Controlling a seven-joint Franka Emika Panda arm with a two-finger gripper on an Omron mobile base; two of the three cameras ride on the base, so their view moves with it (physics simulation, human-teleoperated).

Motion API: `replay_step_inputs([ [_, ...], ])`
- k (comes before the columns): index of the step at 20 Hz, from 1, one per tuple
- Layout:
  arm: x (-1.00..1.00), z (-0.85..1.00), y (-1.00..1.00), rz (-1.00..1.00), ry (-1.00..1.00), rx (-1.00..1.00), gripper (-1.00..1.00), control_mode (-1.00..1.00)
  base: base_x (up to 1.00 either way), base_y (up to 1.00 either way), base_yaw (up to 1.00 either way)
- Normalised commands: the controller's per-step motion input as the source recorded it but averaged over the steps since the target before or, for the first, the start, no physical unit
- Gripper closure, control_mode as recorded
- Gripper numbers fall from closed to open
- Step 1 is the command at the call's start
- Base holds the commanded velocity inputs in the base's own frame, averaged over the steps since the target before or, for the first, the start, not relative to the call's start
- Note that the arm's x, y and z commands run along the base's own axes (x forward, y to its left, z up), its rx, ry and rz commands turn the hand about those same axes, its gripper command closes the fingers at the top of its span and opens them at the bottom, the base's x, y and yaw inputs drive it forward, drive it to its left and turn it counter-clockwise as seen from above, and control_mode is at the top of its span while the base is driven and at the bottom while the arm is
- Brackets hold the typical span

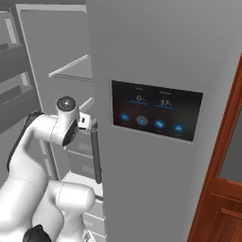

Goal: Take the lemon, peach, and fish from the freezer and place them in the bowl on the counter.

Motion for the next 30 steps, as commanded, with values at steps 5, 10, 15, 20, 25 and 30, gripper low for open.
replay_step_inputs([
  [5, -1.00, 0.60, -0.08, 0.00, 0.00, 0.00, 1.00, -1.00, 0.00, 0.00, 0.00],
  [10, -0.91, 0.66, -0.18, 0.00, 0.00, -0.01, 1.00, -1.00, 0.00, 0.00, 0.00],
  [15, -0.58, 0.82, -0.14, 0.00, 0.00, -0.01, 1.00, -1.00, 0.00, 0.00, 0.00],
  [20, -0.40, 0.60, -0.06, 0.00, 0.06, 0.00, 1.00, -1.00, 0.00, 0.00, 0.00],
  [25, -0.30, -0.01, -0.04, 0.00, -0.06, 0.00, 1.00, -1.00, 0.00, 0.00, 0.00],
  [30, -0.47, 0.00, -0.15, -0.03, -0.18, 0.02, 1.00, -1.00, 0.00, 0.00, 0.00],
])
